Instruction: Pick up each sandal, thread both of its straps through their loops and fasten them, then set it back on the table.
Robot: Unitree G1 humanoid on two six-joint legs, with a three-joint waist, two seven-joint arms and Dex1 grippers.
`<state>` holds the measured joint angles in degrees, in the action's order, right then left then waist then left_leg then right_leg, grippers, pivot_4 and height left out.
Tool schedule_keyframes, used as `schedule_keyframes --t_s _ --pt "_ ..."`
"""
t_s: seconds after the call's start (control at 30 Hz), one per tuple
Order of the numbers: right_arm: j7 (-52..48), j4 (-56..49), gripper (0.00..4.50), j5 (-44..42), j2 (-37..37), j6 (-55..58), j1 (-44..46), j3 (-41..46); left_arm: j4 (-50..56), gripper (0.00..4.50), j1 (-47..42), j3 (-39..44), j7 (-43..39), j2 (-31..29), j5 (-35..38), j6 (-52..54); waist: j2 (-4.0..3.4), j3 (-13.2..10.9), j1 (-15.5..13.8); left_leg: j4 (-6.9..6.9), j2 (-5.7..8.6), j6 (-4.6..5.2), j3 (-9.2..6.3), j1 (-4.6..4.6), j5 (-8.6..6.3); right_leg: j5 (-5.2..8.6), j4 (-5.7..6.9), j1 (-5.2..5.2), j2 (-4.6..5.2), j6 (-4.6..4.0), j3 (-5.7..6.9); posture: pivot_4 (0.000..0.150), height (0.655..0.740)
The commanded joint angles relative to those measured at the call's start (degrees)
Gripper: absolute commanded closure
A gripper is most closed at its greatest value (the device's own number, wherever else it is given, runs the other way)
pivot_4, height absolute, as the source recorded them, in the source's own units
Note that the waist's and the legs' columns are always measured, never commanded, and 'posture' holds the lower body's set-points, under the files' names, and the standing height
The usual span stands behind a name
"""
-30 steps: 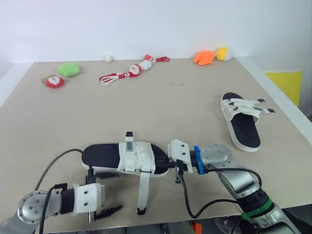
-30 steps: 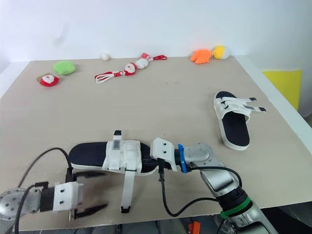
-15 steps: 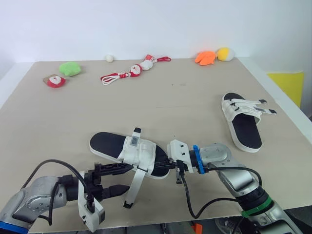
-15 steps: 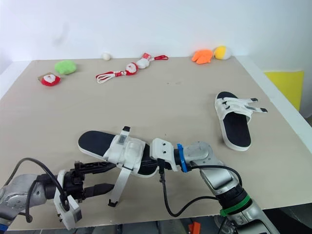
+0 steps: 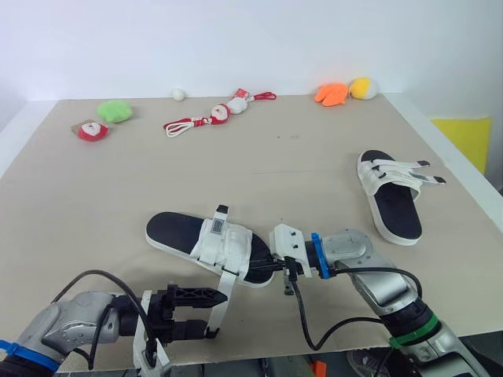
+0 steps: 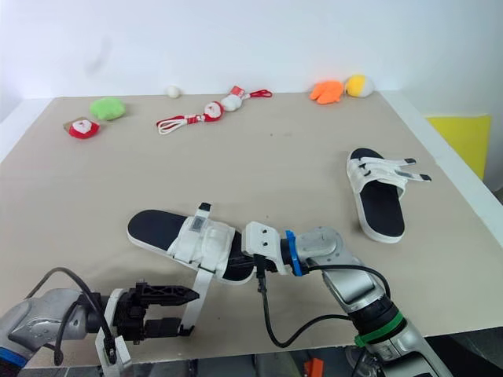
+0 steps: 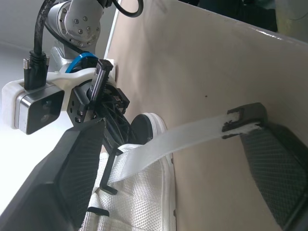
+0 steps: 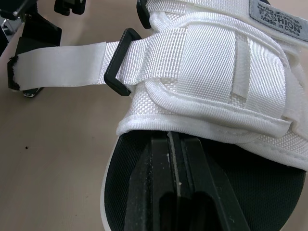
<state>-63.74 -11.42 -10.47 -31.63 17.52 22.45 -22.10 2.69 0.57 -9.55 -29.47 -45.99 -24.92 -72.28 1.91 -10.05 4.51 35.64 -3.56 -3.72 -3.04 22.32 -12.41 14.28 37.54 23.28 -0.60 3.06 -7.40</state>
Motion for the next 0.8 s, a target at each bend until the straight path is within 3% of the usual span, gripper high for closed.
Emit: schedule_keyframes --t_s 0.03,0.23,0.53,0.67,0.8 --pt "-0.07 1.58 4.50 1.51 -0.48 0.75 -0.80 -1.49 -0.70 1.69 -1.21 -1.48 0.87 -0.42 -0.69 -1.16 0.00 0.00 0.00 0.01 0.00 0.00 0.00 0.00 0.00 0.00 0.01 0.00 0.00 0.01 0.00 0.150 0.7400" --pt "0.11 1.69 4.50 1.60 -0.49 0.61 -0.89 -1.51 2.60 4.47 -1.96 -5.95 0.26 -2.05 4.45 0.37 -0.05 0.03 -0.02 0.06 0.00 0.01 0.00 -0.02 0.01 0.00 0.12 -0.01 -0.01 0.01 -0.01 0.150 0.7400" --pt "0.33 2.81 4.50 2.00 -0.26 -0.38 -0.56 -1.58 16.66 4.49 -6.12 -11.58 -6.43 -10.99 29.58 18.96 -0.06 0.02 -0.05 0.12 0.01 0.00 -0.01 -0.09 0.00 0.14 0.37 -0.01 -0.01 0.16 -0.04 0.150 0.7400" --pt "0.80 3.38 4.50 2.27 0.24 -0.91 -0.30 -1.79 19.54 4.49 -6.57 -11.10 -10.30 -11.21 39.44 30.70 -0.07 0.01 -0.02 0.14 0.01 0.00 -0.02 -0.12 0.00 0.20 0.48 0.01 -0.04 0.17 -0.03 0.150 0.7400" --pt "1.43 3.93 4.50 2.83 0.66 -1.59 -0.19 -1.93 23.65 4.49 -8.21 -9.95 -12.51 -10.49 51.40 49.04 -0.06 0.01 -0.02 0.20 0.00 0.01 -0.06 -0.18 0.01 0.22 0.59 0.00 -0.08 0.15 -0.01 0.150 0.7400"
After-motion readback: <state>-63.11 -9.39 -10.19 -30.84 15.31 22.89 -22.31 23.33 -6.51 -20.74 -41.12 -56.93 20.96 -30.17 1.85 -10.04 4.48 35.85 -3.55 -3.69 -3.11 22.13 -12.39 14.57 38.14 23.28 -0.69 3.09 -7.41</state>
